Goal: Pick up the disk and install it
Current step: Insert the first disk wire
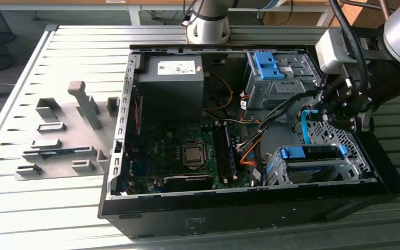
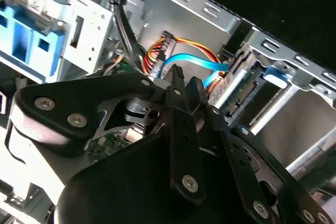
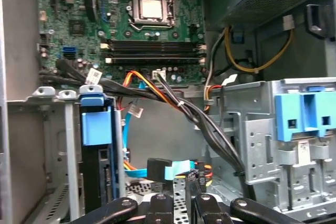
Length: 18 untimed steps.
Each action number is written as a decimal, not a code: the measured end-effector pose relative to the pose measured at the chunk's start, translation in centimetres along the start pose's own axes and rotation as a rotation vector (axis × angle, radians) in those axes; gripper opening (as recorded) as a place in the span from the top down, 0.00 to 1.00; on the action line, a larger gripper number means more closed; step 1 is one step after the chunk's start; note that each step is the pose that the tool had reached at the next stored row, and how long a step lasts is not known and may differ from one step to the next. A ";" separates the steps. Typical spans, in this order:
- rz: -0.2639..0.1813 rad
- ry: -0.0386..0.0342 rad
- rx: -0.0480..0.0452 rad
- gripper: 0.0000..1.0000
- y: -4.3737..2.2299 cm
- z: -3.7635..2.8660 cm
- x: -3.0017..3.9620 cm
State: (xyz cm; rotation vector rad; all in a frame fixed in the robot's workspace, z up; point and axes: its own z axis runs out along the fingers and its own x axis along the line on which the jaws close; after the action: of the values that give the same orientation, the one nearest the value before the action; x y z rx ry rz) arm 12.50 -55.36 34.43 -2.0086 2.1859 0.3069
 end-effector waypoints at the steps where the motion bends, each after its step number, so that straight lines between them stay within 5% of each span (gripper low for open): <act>1: 0.000 0.0009 0.0001 0.76 0.00 0.00 0.01; 6: 0.000 0.0026 0.0002 0.76 0.00 0.00 -0.01; 9: 0.001 0.0367 0.0032 0.76 0.00 0.00 0.00; 10: 0.001 0.0399 0.0035 0.76 0.00 0.00 0.00; 18: 0.001 0.0413 0.0036 0.76 0.00 0.00 0.00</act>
State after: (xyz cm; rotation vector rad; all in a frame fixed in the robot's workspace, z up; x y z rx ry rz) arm 12.50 -55.35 34.43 -2.0299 2.2101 0.2637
